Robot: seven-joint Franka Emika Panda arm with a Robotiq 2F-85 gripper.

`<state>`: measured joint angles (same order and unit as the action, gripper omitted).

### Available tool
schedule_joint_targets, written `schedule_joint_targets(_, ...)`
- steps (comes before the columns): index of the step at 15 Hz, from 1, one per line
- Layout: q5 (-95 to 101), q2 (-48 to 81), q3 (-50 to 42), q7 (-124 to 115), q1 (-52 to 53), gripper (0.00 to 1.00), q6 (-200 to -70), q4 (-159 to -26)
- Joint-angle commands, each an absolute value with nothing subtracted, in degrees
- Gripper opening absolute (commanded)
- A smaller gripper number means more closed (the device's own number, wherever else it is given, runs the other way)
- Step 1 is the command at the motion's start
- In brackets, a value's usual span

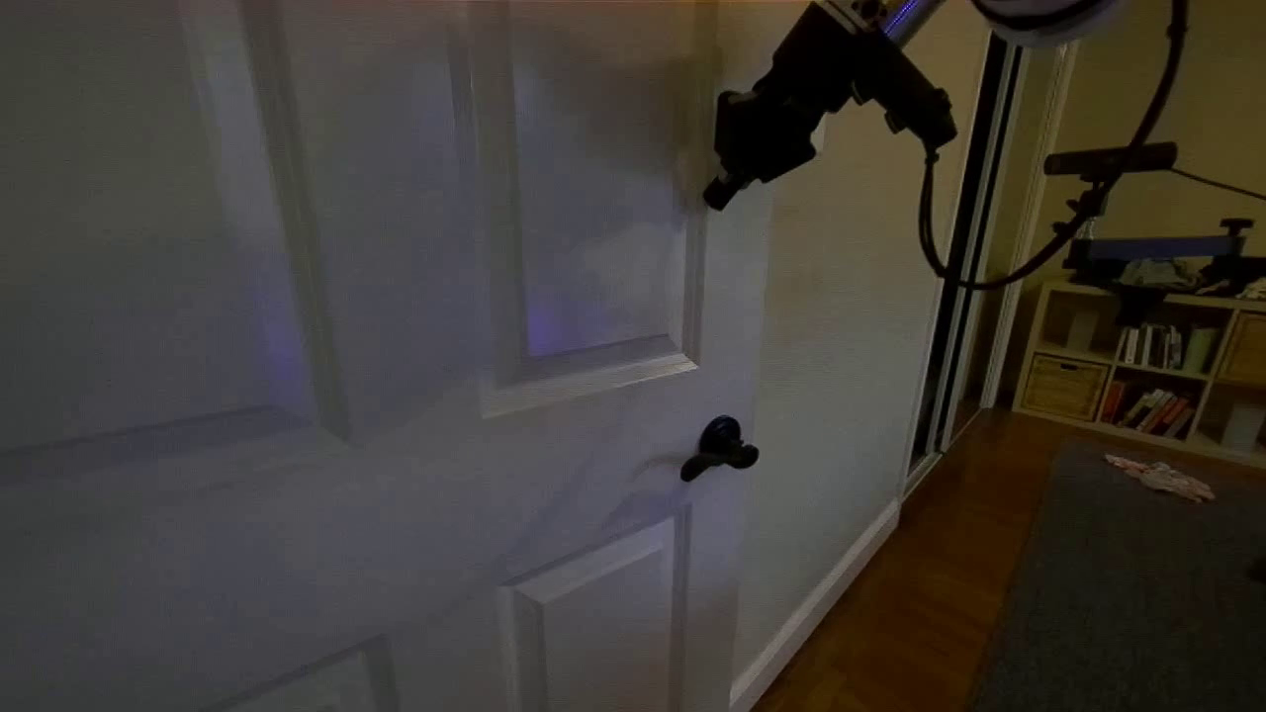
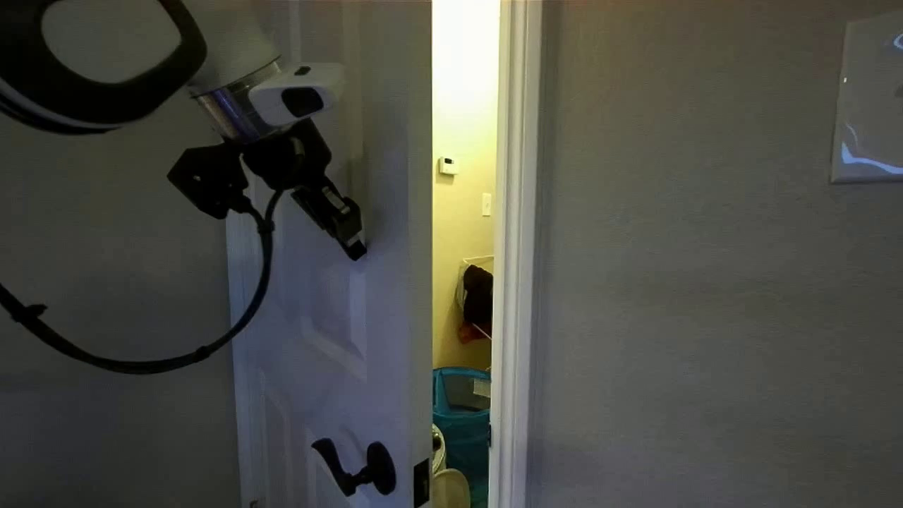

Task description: Close the door

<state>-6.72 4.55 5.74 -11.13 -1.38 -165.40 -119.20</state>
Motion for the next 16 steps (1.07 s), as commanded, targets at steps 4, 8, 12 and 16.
schedule_joint_targets(4,-10.4,11.15,6.36,-5.77,-3.17,0.03,-163.66,-110.15)
schedule_joint_targets(8,-10.48,15.09,6.74,-4.09,-3.81,0.03,-162.8,-104.46)
schedule_joint_targets(12,-10.61,19.44,7.49,-2.57,-4.49,0.03,-161.17,-98.14)
schedule_joint_targets(16,-11.11,23.7,6.88,-1.3,-3.98,0.03,-158.81,-91.78)
